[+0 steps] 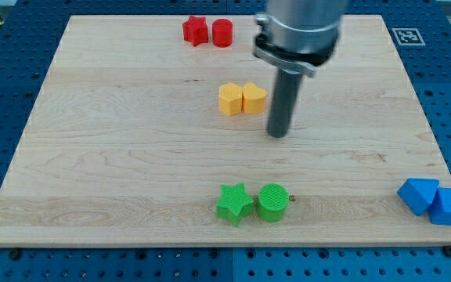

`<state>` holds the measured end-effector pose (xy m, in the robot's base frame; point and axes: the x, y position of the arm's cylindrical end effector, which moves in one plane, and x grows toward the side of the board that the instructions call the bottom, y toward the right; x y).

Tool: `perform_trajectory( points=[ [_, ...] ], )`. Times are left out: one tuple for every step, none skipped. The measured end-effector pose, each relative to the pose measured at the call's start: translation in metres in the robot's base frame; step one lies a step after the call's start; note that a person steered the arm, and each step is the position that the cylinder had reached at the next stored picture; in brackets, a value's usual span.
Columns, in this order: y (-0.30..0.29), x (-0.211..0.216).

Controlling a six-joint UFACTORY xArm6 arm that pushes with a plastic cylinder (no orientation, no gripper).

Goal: Separate yellow blocks from each other

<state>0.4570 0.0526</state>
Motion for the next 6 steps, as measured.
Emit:
perform_trajectory(
  points=[
    [-0.033, -0.052],
    [-0.048, -0.093],
    [-0.047, -0.067],
    [-0.026, -0.044],
    [-0.013, -0.028],
    [-0.029, -0.014]
  ],
)
